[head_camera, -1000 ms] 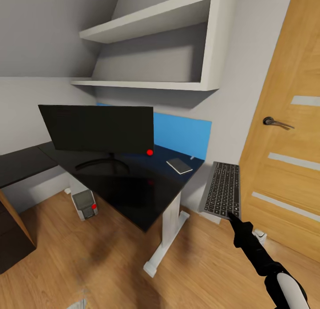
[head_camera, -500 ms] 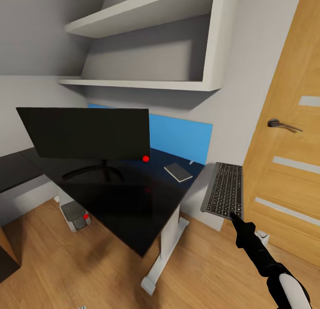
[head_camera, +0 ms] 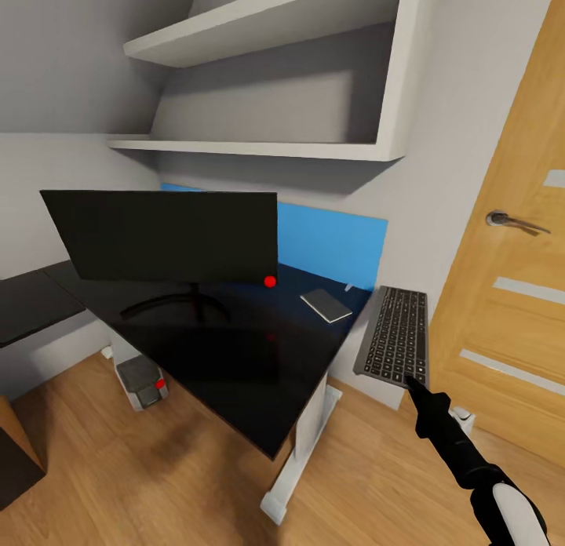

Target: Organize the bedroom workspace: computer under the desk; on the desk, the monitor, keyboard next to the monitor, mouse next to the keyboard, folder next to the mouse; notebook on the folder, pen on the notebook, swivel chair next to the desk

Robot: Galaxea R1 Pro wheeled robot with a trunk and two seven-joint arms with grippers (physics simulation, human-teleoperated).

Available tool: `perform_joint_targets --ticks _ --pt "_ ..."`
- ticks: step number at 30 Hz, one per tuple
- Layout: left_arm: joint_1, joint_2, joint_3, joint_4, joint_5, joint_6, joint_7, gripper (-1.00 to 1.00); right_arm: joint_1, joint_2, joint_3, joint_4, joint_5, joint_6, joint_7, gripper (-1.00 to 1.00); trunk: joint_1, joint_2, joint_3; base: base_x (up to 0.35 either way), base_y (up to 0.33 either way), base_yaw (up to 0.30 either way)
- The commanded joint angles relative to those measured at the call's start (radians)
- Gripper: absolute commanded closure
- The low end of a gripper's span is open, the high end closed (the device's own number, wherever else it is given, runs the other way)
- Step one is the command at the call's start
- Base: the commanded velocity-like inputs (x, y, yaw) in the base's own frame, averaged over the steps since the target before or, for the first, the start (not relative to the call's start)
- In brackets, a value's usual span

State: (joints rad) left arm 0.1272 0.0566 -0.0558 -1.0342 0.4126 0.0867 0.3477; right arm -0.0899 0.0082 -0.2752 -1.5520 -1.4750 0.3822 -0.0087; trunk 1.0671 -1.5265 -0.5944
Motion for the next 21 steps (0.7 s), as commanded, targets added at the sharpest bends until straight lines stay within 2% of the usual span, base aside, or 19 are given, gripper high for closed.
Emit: perform_joint_targets --ticks 1,12,16,21 --pt "0.0 0.001 -0.004 0.001 0.006 0.004 0.008 -1.0 -0.001 0.001 -0.002 0.0 -0.007 0.006 0.001 1.0 0.0 0.0 -0.001 0.006 0.044 -0.07" --pt "0.0 0.0 -0.004 0.006 0.006 0.004 0.008 -1.0 -0.001 0.001 -0.002 0.0 -0.007 0.006 0.001 1.0 0.0 0.0 -0.001 0.001 0.01 -0.214" --pt "0.0 0.001 -0.004 0.006 0.006 0.004 0.008 -1.0 -0.001 0.0 -0.002 0.0 -0.008 0.007 0.001 1.0 0.0 0.0 -0.001 0.0 0.209 -0.252" --pt "0.0 0.0 -0.004 0.007 0.006 0.005 0.009 -1.0 -0.001 0.0 0.0 -0.001 -0.008 0.01 0.003 1.0 0.0 0.0 -0.001 0.0 0.09 -0.072"
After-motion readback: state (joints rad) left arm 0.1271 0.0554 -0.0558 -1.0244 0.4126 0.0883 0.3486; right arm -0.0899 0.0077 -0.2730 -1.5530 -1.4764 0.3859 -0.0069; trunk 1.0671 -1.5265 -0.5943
